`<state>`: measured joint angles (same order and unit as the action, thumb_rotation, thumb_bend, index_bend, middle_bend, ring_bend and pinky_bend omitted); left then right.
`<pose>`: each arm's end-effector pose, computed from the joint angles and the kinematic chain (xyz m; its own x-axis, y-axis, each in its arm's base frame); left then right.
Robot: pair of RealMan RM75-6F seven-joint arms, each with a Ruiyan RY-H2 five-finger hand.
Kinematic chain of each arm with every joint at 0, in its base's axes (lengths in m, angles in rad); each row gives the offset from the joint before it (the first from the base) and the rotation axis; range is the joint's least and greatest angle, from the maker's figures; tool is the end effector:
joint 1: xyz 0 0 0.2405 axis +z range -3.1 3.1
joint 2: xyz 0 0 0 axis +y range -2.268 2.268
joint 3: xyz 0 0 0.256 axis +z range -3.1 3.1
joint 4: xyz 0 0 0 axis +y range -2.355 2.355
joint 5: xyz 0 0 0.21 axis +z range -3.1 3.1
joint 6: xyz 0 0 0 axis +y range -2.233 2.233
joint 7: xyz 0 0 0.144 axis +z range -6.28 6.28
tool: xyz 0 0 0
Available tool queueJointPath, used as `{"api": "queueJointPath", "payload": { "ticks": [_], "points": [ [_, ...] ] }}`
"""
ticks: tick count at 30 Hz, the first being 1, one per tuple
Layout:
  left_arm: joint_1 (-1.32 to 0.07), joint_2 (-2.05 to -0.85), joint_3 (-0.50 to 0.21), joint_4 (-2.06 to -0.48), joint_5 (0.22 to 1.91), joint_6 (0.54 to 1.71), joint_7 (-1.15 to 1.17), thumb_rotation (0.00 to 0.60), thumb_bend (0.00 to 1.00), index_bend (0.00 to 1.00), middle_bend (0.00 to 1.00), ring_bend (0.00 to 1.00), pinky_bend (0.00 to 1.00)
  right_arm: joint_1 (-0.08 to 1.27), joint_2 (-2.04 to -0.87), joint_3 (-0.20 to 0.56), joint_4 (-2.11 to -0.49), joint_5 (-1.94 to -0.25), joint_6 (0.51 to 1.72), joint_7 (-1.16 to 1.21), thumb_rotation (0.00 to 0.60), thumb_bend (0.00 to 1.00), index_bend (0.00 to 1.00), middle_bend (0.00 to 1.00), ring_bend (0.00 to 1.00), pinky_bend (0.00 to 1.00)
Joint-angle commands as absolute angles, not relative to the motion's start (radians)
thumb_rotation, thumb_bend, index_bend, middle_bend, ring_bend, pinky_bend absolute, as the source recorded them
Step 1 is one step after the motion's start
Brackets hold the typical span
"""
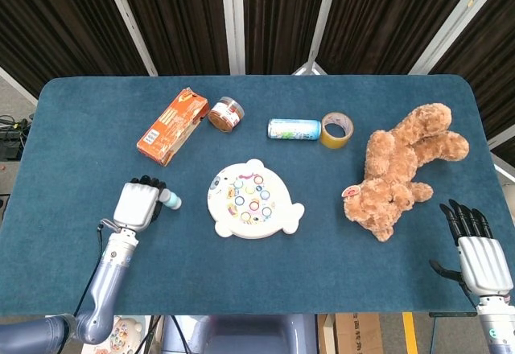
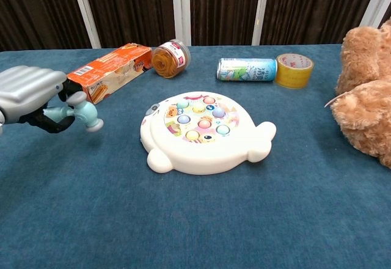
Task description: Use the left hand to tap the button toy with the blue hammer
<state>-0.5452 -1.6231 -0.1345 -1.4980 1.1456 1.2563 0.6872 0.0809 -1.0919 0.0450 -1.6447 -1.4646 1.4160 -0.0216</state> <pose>-0.1907 0.2994 -0.0073 0.6178 0.0715 0.7830 0.7773 -0.2058 -0.5945 -0.3162 -0.1779 0.1568 0.4044 -0.0787 0.9112 -0.9129 0.0265 0.4074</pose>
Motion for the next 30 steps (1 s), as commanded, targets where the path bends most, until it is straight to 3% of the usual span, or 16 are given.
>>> {"api": "queueJointPath", "payload": {
  "ticks": [1, 17, 21, 30],
  "points": [
    [-0.549, -1.62, -0.134, -1.499, 1.157, 1.258, 0.683, 0.6, 0.58, 0.66, 0.44, 0.34, 0.48, 0.081, -1.092, 0.045, -1.644, -1.465, 1.416, -0.022, 0.6, 0.18, 0.0, 0.0, 0.0, 0.0],
    [-0.632, -1.615, -0.218, -1.567, 1.12, 1.228, 0.785, 0.6, 0.59, 0.67, 0.46, 0.38, 0.52, 0.082, -1.089, 0.047, -1.643, -1.458, 1.409, -0.011, 0.6, 0.18, 0.0, 0.0, 0.0, 0.0],
    [-0.7, -1.646, -0.28, -1.574, 1.067, 1.203, 0.857, 0.6, 0.59, 0.67, 0.46, 0.38, 0.52, 0.084, -1.087, 0.05, -1.644, -1.451, 1.405, -0.006, 0.6, 0.18, 0.0, 0.0, 0.0, 0.0],
    [-0.803, -1.717, -0.332, -1.553, 0.993, 1.183, 0.959, 0.6, 0.59, 0.67, 0.46, 0.38, 0.52, 0.086, -1.083, 0.051, -1.647, -1.443, 1.396, 0.005, 0.6, 0.18, 0.0, 0.0, 0.0, 0.0]
  ]
}}
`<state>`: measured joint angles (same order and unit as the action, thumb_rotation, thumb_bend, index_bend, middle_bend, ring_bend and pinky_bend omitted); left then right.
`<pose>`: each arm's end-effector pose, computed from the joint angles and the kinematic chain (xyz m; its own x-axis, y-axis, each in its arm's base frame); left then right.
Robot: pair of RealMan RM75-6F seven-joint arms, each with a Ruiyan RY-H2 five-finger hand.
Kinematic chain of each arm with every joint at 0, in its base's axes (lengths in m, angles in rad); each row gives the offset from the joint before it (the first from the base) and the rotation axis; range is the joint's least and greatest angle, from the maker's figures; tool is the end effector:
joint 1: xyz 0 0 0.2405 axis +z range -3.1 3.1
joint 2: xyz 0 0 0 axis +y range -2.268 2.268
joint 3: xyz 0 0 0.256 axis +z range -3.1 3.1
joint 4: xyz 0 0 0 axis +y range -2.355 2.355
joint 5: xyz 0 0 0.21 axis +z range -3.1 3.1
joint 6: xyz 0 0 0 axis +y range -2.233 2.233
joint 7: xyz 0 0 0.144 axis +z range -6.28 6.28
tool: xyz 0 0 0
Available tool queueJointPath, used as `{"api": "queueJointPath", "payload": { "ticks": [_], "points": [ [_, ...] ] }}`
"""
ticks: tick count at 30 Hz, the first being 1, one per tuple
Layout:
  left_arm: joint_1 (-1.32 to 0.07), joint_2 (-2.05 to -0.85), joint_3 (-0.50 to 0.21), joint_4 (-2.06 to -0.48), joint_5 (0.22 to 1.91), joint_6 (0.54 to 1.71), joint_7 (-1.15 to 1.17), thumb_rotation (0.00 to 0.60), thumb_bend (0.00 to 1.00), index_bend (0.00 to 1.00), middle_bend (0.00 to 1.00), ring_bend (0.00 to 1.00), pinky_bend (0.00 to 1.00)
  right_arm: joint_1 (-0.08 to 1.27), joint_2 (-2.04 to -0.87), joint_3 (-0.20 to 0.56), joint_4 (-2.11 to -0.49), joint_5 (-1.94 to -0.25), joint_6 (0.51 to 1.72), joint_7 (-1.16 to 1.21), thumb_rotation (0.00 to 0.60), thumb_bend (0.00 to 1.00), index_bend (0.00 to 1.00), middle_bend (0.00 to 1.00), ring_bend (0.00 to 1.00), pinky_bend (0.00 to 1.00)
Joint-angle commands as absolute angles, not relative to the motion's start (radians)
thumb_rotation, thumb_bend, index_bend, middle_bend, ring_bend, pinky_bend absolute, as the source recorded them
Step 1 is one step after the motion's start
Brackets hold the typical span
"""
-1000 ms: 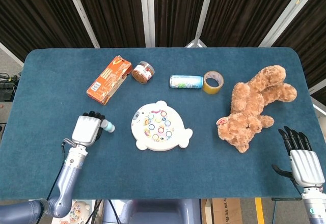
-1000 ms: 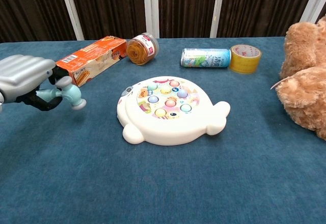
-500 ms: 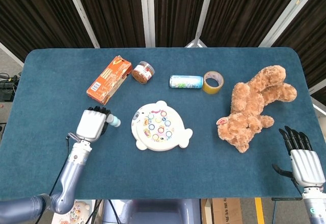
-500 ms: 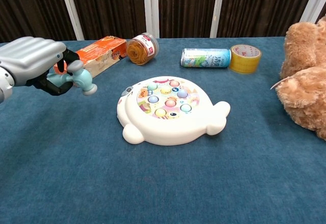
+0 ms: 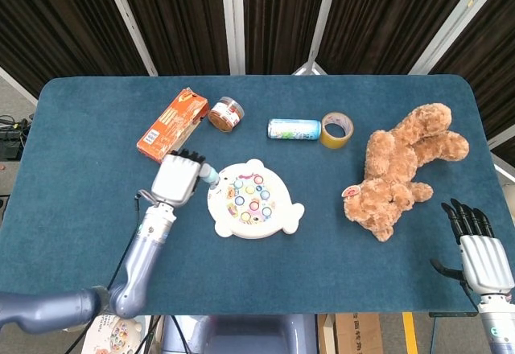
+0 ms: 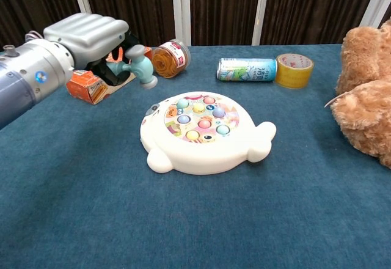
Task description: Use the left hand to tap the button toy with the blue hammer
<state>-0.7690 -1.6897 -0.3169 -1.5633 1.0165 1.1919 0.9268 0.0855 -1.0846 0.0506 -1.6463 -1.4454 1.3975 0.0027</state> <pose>-0.0840 0.3456 -0.0111 0.6267 -0.0402 0.7783 0.7349 -0.3016 -0.6074 -0.3187 -0.1803 0.1585 0.3834 -0.0885 0.9193 -0.9206 0.0430 0.3881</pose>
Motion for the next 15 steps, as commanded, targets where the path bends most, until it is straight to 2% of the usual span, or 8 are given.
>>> {"api": "queueJointPath", "payload": {
  "ticks": [1, 15],
  "points": [
    [-0.832, -1.738, -0.335, -1.542, 0.987, 1.167, 0.984, 0.6, 0.59, 0.67, 0.46, 0.38, 0.52, 0.086, -1.082, 0.052, -1.649, -1.439, 1.394, 0.011, 0.6, 0.18, 0.0, 0.0, 0.0, 0.0],
    [-0.938, -1.833, -0.355, -1.445, 0.879, 1.176, 1.07, 0.6, 0.59, 0.67, 0.47, 0.38, 0.52, 0.087, -1.072, 0.054, -1.658, -1.43, 1.384, 0.032, 0.6, 0.18, 0.0, 0.0, 0.0, 0.0]
  ]
}}
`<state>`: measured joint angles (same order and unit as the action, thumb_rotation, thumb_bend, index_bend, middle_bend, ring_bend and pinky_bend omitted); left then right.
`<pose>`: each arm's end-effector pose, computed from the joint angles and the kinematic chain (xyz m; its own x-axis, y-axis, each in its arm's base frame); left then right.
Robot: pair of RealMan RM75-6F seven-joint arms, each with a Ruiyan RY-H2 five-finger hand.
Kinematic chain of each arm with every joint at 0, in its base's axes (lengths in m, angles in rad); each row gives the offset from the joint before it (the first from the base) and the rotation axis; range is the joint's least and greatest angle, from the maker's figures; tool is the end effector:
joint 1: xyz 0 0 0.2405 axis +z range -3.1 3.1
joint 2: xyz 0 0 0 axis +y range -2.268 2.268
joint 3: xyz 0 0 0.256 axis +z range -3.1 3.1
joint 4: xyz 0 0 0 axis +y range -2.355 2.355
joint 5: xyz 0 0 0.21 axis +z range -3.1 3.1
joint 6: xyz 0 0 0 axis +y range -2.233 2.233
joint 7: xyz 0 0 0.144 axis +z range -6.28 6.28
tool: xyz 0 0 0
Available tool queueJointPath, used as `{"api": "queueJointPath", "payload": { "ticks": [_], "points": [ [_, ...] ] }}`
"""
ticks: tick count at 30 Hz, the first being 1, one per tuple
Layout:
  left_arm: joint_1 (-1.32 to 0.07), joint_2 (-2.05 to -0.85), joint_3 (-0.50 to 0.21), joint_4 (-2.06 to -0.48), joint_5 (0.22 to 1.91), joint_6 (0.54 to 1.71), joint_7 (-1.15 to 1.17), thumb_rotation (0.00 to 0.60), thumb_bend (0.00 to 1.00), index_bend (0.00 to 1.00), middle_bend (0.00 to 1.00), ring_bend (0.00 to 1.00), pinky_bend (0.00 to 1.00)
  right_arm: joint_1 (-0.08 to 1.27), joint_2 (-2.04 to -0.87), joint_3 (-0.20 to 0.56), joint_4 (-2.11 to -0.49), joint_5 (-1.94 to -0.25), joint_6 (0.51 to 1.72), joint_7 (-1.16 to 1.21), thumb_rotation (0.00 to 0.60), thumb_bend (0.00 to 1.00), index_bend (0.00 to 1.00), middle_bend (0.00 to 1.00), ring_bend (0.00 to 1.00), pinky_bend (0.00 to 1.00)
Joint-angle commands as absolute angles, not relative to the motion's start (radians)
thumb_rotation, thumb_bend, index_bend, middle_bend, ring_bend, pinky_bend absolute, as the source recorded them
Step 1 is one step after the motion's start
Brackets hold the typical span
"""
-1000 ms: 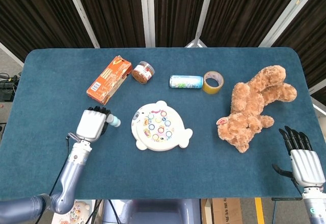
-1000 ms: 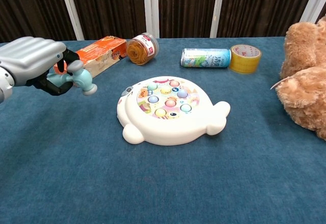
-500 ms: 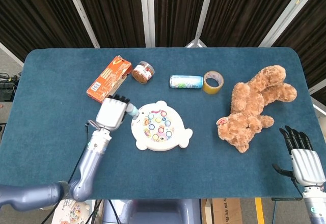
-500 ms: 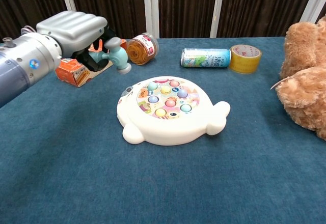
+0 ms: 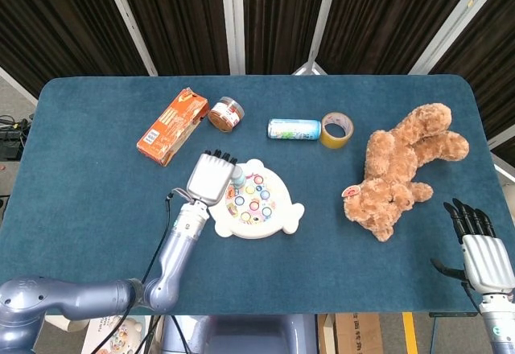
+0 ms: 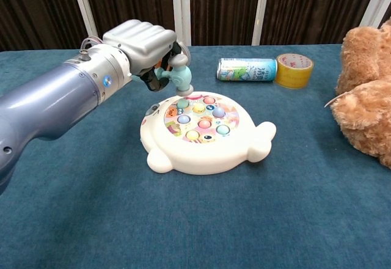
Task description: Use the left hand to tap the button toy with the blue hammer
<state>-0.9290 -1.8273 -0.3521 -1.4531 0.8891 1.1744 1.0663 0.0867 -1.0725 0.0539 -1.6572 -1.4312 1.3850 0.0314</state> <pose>-0.0359 0.3561 -0.0496 0.6830 -0.0388 0.7294 0.6777 -0.3389 -0.6526 -0.3194 -0.1811 0.1609 0.3547 -0.0954 0.9301 -0.9308 0.0580 0.3610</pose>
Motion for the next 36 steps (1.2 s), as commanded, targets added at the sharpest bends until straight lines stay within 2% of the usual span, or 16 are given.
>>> {"api": "queueJointPath", "payload": {
  "ticks": [1, 20, 36],
  "points": [
    [-0.941, -1.834, -0.355, -1.442, 0.875, 1.177, 1.071, 0.6, 0.59, 0.67, 0.47, 0.38, 0.52, 0.087, -1.072, 0.054, -1.658, -1.43, 1.383, 0.033, 0.6, 0.18, 0.0, 0.0, 0.0, 0.0],
    [-0.962, -1.86, -0.297, -1.363, 0.836, 1.177, 1.053, 0.6, 0.59, 0.67, 0.47, 0.39, 0.52, 0.087, -1.068, 0.055, -1.664, -1.423, 1.379, 0.036, 0.6, 0.18, 0.0, 0.0, 0.0, 0.0],
    [-0.982, -1.849, -0.317, -1.421, 0.853, 1.209, 1.031, 0.6, 0.59, 0.67, 0.47, 0.39, 0.52, 0.087, -1.067, 0.055, -1.669, -1.422, 1.378, 0.035, 0.6, 0.18, 0.0, 0.0, 0.0, 0.0]
  ]
}}
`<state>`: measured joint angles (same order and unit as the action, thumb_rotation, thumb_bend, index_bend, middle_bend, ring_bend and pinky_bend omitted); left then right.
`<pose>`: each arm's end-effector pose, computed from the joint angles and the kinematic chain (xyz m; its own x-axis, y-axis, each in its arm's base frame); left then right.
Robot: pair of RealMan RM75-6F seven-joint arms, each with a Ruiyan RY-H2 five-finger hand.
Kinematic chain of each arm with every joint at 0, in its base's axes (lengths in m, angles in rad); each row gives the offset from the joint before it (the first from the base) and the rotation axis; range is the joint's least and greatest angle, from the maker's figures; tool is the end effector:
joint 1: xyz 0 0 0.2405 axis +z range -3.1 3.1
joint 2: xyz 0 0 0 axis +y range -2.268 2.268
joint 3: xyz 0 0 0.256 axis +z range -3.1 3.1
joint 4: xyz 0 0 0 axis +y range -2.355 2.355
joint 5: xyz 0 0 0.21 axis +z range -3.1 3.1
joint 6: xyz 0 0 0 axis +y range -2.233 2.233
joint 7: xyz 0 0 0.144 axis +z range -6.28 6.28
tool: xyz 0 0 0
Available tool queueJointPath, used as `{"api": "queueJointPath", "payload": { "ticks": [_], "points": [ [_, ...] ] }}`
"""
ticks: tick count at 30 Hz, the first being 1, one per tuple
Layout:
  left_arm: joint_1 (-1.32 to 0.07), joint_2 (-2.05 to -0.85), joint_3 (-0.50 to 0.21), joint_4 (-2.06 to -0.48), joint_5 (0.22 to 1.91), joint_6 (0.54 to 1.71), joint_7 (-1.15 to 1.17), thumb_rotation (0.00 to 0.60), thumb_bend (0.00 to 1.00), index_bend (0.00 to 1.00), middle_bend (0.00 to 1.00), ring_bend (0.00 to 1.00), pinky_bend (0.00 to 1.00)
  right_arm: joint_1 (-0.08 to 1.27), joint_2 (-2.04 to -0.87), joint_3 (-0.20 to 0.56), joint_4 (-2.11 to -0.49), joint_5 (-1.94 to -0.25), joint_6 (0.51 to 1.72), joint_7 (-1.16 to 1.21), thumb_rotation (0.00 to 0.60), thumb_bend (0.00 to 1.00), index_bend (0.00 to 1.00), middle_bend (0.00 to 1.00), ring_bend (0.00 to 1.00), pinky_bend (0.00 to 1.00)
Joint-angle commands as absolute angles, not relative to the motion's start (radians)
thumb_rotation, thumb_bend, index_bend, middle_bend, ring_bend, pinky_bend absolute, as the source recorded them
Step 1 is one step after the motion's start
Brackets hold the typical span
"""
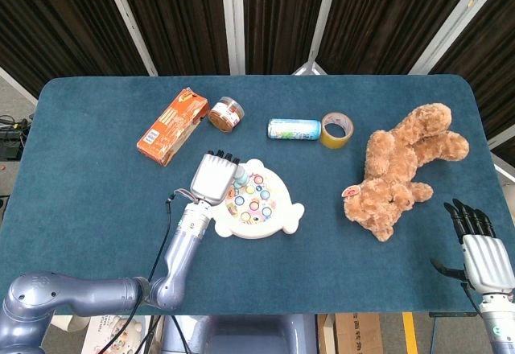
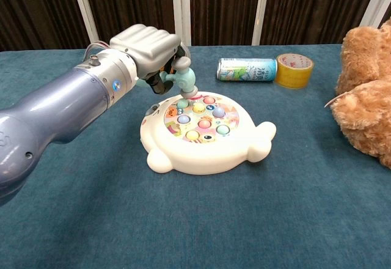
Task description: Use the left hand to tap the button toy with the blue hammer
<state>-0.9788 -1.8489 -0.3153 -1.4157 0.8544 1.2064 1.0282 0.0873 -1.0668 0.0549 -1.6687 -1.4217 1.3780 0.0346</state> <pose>-0.0321 0.3565 -0.0581 0.6788 -0.0347 0.7335 0.6824 -0.3393 -0.6475 -0.3189 -0.1811 0.1612 0.3442 -0.1011 0.9334 -0.9338 0.0665 0.3516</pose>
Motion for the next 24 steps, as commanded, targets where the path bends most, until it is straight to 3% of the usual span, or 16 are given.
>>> {"api": "queueJointPath", "payload": {
  "ticks": [1, 24],
  "points": [
    [-0.984, -1.849, -0.317, -1.425, 0.852, 1.21, 1.032, 0.6, 0.59, 0.67, 0.47, 0.39, 0.52, 0.087, -1.067, 0.055, -1.669, -1.421, 1.378, 0.035, 0.6, 0.18, 0.0, 0.0, 0.0, 0.0],
    [-1.005, -1.886, -0.274, -1.395, 0.823, 1.212, 1.082, 0.6, 0.61, 0.67, 0.47, 0.39, 0.52, 0.088, -1.066, 0.055, -1.673, -1.424, 1.378, 0.041, 0.6, 0.18, 0.0, 0.0, 0.0, 0.0]
  ]
}}
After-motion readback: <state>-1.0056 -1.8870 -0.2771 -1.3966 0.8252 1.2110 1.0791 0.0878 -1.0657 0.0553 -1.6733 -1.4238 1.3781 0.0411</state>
